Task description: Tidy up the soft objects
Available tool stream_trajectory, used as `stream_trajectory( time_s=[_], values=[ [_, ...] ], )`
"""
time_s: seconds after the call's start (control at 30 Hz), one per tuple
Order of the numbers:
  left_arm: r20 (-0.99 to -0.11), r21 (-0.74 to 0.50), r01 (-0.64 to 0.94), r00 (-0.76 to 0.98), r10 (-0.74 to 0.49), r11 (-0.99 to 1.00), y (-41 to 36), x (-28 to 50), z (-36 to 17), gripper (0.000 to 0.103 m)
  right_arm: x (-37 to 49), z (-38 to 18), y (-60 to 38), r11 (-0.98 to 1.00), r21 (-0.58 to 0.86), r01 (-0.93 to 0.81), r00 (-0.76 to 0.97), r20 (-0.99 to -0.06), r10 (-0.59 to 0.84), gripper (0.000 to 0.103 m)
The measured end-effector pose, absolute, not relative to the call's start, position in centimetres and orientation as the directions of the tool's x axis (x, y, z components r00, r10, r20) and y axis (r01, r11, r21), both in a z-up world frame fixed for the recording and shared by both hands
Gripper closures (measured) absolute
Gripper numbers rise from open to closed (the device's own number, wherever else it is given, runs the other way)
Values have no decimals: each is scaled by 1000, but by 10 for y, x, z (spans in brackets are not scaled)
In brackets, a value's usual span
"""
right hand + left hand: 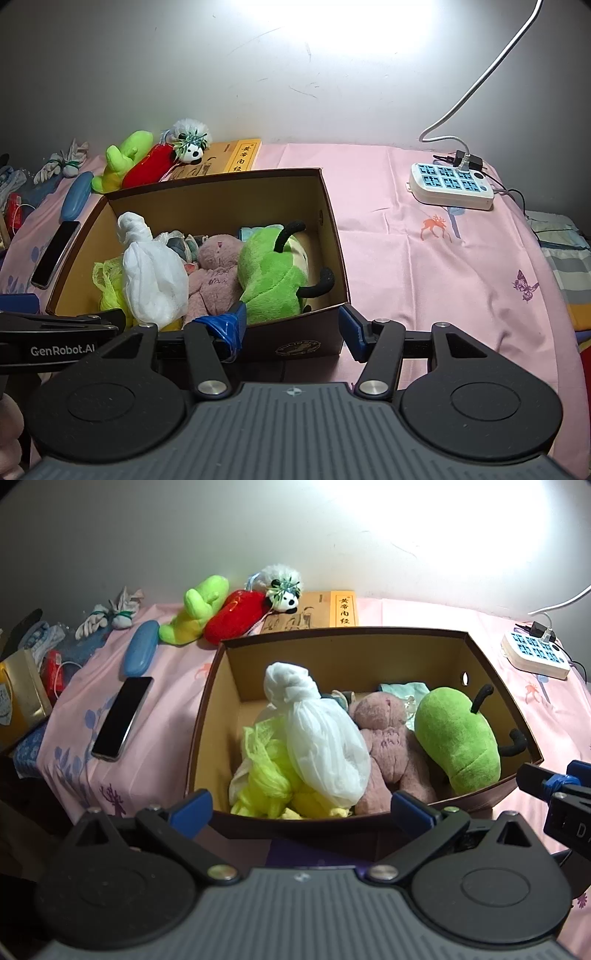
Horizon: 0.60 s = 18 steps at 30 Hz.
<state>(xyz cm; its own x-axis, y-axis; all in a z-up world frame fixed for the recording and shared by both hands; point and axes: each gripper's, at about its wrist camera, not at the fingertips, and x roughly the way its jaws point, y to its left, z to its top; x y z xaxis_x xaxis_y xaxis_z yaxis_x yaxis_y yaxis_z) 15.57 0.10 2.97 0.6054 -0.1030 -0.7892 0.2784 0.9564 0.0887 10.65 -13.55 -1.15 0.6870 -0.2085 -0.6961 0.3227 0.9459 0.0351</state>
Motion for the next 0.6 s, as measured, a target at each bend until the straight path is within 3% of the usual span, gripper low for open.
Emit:
stream_trajectory(
  time_s=[0.6],
  values=[
    [-796,82,280,596,-106,956,1,159,27,1,109,-16,-133,946,39,321,684,-701,-203,63]
  ],
)
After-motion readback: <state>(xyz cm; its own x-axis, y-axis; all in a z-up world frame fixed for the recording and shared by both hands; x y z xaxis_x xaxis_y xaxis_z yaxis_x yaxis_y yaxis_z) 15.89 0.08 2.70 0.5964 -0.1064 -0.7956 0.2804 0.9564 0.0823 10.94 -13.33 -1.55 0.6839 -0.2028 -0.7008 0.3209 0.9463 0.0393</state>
